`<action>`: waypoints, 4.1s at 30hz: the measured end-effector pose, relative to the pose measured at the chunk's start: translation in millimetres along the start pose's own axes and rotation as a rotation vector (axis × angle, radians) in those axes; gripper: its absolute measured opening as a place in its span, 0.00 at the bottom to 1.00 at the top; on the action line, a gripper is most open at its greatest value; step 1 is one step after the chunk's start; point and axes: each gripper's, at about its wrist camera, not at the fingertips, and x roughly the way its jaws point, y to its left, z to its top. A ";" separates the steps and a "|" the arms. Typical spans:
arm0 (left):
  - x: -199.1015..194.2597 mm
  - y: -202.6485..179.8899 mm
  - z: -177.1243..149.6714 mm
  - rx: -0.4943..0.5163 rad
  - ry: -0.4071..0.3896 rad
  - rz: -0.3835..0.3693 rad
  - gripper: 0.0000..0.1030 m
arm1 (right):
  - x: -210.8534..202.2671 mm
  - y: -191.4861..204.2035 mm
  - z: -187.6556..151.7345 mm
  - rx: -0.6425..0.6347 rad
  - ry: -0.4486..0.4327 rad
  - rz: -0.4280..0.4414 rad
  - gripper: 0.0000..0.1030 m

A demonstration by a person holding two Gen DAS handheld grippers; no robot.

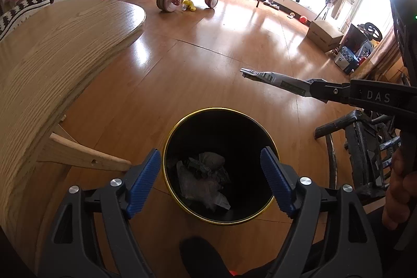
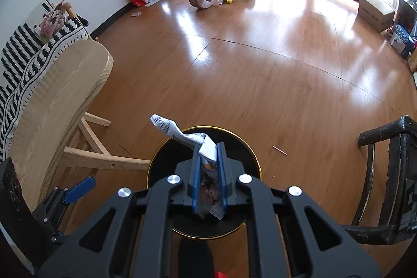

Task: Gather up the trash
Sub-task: 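Grasp the red ribbon with the left tool while the right tool grasps the red cigarette box, then carry ribbon and red box to the bin and open both tools over it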

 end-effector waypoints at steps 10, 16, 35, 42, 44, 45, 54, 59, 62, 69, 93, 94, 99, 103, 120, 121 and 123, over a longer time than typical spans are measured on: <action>-1.9 0.1 0.3 0.001 0.000 0.007 0.78 | 4.2 -0.7 2.7 0.013 0.017 -0.005 0.15; -4.8 1.4 -0.5 0.011 -0.003 0.021 0.79 | -0.5 1.1 2.5 0.011 -0.013 0.003 0.73; -140.8 131.1 -6.0 -0.125 -0.143 0.240 0.81 | -5.5 140.5 -5.5 -0.197 0.003 0.173 0.76; -250.1 266.6 -56.9 -0.369 -0.222 0.468 0.82 | -6.2 287.7 -27.0 -0.362 0.050 0.368 0.76; -274.6 297.9 -77.0 -0.421 -0.229 0.539 0.82 | -9.0 330.4 -35.8 -0.420 0.047 0.405 0.76; -288.4 317.9 -91.5 -0.449 -0.229 0.584 0.82 | -9.7 356.2 -42.2 -0.455 0.047 0.428 0.76; -355.2 437.1 -172.8 -0.701 -0.233 0.740 0.82 | 3.3 533.9 -99.2 -0.572 0.139 0.614 0.76; -344.0 462.7 -176.9 -0.736 -0.207 0.752 0.82 | 23.4 607.8 -120.0 -0.555 0.245 0.697 0.76; -331.7 471.6 -180.1 -0.728 -0.194 0.735 0.81 | 43.1 633.6 -125.7 -0.521 0.312 0.715 0.76; -308.4 491.6 -173.0 -0.694 -0.148 0.731 0.70 | 76.7 662.1 -126.5 -0.395 0.453 0.828 0.67; -328.1 423.9 -118.5 -0.635 -0.242 0.671 0.08 | 10.7 553.0 -62.7 -0.424 0.263 0.859 0.20; -324.4 413.5 -110.1 -0.617 -0.246 0.655 0.08 | 6.6 539.7 -56.6 -0.426 0.237 0.842 0.20; -290.0 341.5 -60.1 -0.487 -0.256 0.541 0.08 | -9.6 441.5 -23.2 -0.414 0.101 0.707 0.20; -252.3 276.8 -22.9 -0.379 -0.257 0.444 0.08 | -17.7 347.2 -2.4 -0.357 0.028 0.590 0.20; -85.3 41.4 31.9 -0.026 -0.136 0.089 0.08 | -35.6 5.6 8.7 -0.051 -0.095 0.140 0.20; -76.8 33.2 30.4 -0.012 -0.125 0.076 0.08 | -35.2 0.0 6.5 -0.046 -0.093 0.131 0.20; -63.7 23.1 27.8 0.007 -0.104 0.057 0.08 | -33.4 -9.9 0.9 -0.030 -0.087 0.107 0.20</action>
